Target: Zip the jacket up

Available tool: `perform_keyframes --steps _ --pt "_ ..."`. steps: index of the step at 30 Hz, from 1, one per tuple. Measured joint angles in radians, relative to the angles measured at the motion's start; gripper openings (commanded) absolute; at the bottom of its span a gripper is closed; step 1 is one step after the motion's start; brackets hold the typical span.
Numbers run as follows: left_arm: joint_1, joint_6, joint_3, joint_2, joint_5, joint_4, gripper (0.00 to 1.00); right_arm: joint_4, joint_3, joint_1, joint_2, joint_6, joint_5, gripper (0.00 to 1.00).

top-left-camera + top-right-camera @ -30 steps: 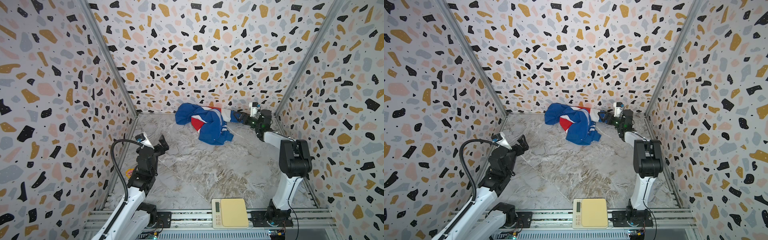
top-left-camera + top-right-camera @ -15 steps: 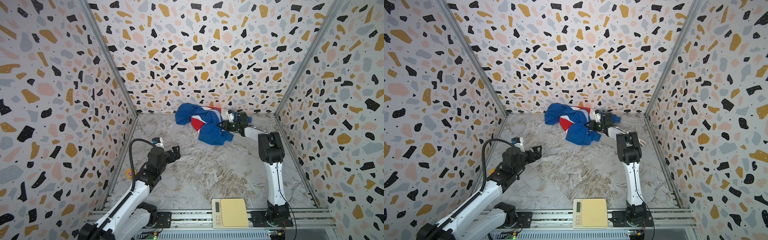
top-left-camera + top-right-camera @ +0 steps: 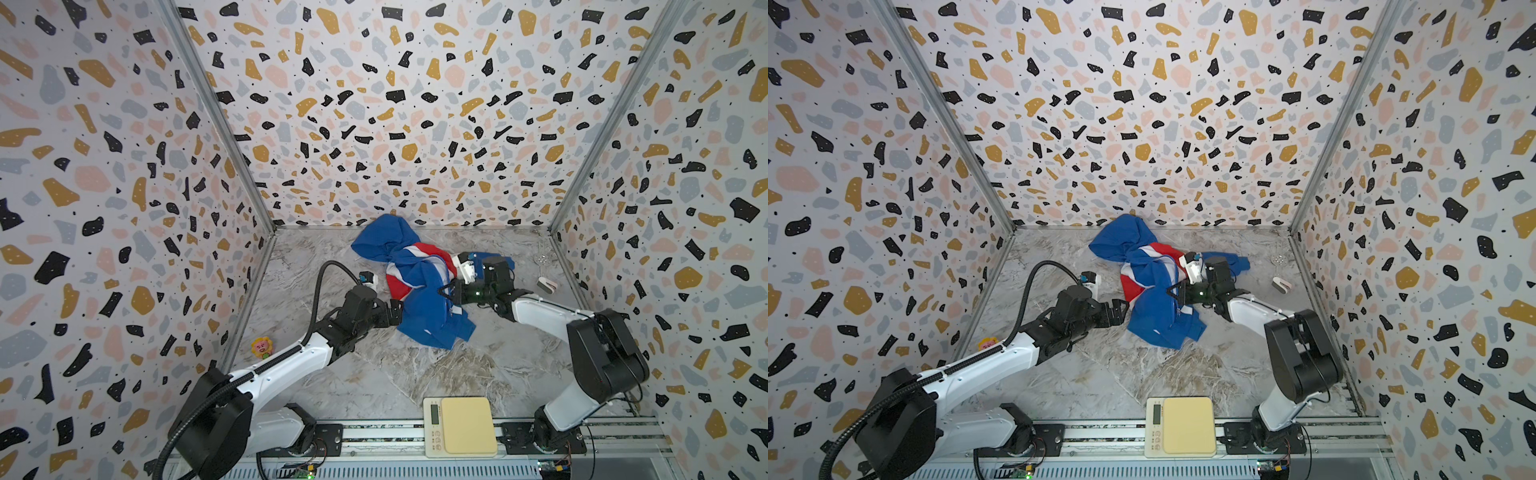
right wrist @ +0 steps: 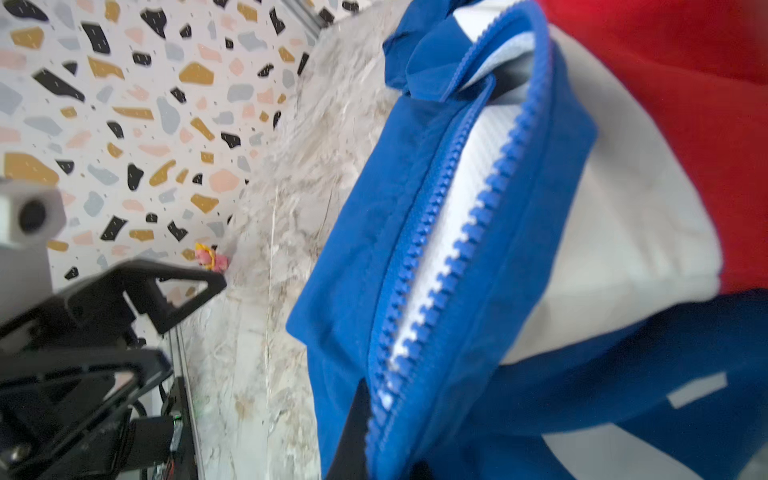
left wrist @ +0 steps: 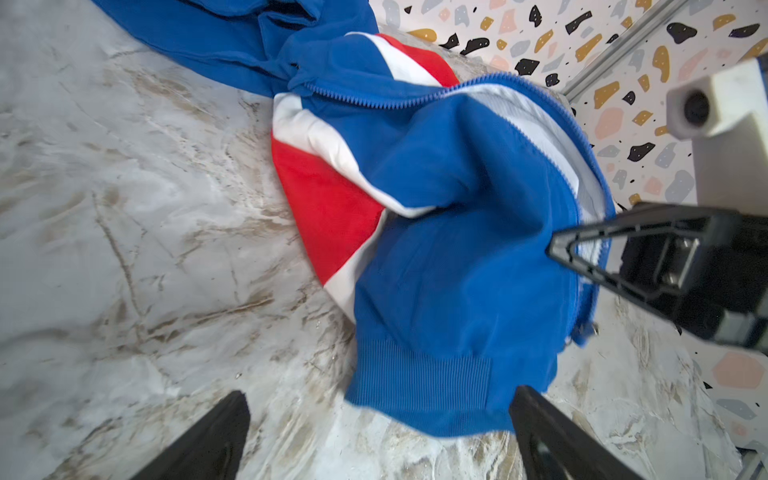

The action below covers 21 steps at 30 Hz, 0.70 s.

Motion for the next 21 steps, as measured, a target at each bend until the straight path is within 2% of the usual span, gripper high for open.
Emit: perform_keyframes --steps 1,2,4,8,13,16,19,21 --pt "-0.008 -0.001 0.005 0.016 0.008 0.012 1.00 0.000 -0.026 0.013 -0.018 0.011 0.016 0.20" --pt "-0.019 -0.003 0.008 0.034 0.018 0.035 1.00 0.000 -0.063 0.033 -0.039 0.028 0.037 0.33" --pt "-0.041 -0.011 0.008 0.063 0.043 0.071 1.00 -0.006 -0.120 0.068 -0.074 0.057 0.077 0.51" --pt "-0.103 -0.018 0.008 0.086 0.085 0.108 1.00 -0.079 -0.156 0.093 -0.180 0.074 0.143 0.64" --pt "-0.225 0.000 0.034 0.084 0.032 0.039 0.97 -0.181 -0.155 0.093 -0.376 0.053 0.221 0.63" --pt "-0.285 0.012 0.062 0.090 -0.014 -0.014 0.91 -0.237 -0.156 0.092 -0.457 0.034 0.251 0.52" --pt "-0.305 0.011 0.069 0.106 -0.050 -0.040 0.88 -0.259 -0.178 0.092 -0.505 0.026 0.268 0.39" --pt "-0.306 0.006 0.069 0.123 -0.067 -0.051 0.86 -0.266 -0.215 0.092 -0.527 0.028 0.275 0.37"
